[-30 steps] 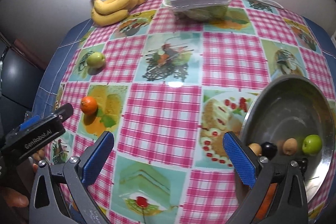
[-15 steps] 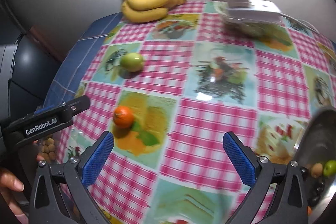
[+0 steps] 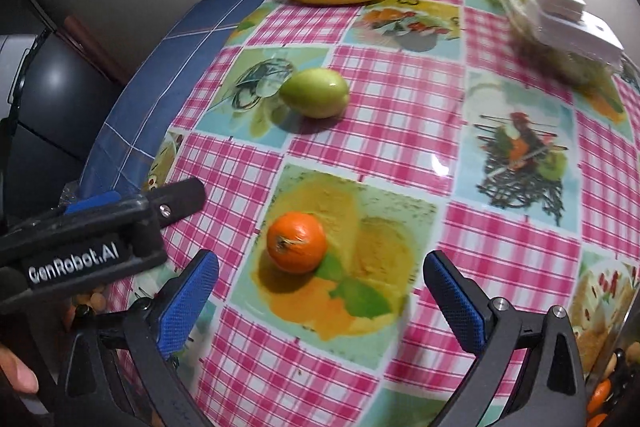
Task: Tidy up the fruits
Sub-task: 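Close the right gripper on the orange tangerine, then lift the tangerine with the right gripper while the left grasps the green mango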
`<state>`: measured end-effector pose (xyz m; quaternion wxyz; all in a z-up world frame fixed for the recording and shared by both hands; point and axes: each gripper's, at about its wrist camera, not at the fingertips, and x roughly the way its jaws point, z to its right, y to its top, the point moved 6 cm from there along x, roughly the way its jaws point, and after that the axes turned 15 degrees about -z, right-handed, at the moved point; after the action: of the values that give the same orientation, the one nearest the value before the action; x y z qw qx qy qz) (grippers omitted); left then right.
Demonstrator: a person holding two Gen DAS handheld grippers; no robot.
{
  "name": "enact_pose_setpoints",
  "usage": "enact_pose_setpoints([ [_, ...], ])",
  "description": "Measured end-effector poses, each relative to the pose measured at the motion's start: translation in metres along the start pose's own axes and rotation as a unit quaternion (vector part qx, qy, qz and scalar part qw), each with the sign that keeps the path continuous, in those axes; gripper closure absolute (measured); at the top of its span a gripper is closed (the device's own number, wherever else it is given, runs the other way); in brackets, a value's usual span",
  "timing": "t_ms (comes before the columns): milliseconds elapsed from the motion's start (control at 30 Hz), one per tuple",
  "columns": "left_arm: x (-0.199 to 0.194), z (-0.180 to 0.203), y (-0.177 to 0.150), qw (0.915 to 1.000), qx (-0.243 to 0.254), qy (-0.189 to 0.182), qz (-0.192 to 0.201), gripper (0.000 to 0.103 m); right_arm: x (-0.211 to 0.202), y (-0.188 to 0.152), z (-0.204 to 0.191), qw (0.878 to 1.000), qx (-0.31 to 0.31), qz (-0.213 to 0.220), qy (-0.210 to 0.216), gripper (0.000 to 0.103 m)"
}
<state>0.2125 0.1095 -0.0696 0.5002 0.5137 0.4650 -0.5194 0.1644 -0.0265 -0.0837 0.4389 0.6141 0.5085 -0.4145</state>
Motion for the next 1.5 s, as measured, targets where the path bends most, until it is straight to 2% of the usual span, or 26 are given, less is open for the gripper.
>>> enact_pose_setpoints([
  [267,0.006,-0.004,0.004,0.9999,-0.004,-0.007,-0.012,0.001,0.013,0.011,-0.015,1.0,-0.015,-0.022,-0.007,0.035],
  [333,0.007,-0.005,0.004,0.9999,-0.004,-0.005,-0.013,0.001,0.017,0.012,-0.017,0.999,-0.015,-0.027,-0.008,0.039],
  [400,0.008,-0.007,0.005,0.9999,-0.005,-0.004,-0.013,0.001,0.02,0.013,-0.018,0.999,-0.016,-0.031,-0.008,0.05],
  [533,0.009,-0.009,0.006,0.9999,-0.004,-0.002,-0.013,0.001,0.022,0.015,-0.019,0.999,-0.016,-0.034,-0.011,0.056],
  [600,0.009,-0.009,0.005,0.9999,-0.004,-0.001,-0.012,0.001,0.022,0.015,-0.018,0.999,-0.013,-0.033,-0.018,0.065],
  [967,0.008,0.003,0.01,1.0,0.001,0.001,-0.008,0.001,0.011,0.014,-0.012,0.999,-0.004,-0.033,0.01,0.065],
  [1133,0.008,0.017,0.016,0.9999,0.007,-0.006,-0.01,0.002,-0.006,0.021,0.011,1.0,0.011,-0.022,-0.009,0.065],
  [1500,0.002,0.065,0.051,0.9977,0.063,-0.022,0.009,0.011,-0.04,0.022,0.084,0.997,0.055,-0.007,-0.052,0.065],
])
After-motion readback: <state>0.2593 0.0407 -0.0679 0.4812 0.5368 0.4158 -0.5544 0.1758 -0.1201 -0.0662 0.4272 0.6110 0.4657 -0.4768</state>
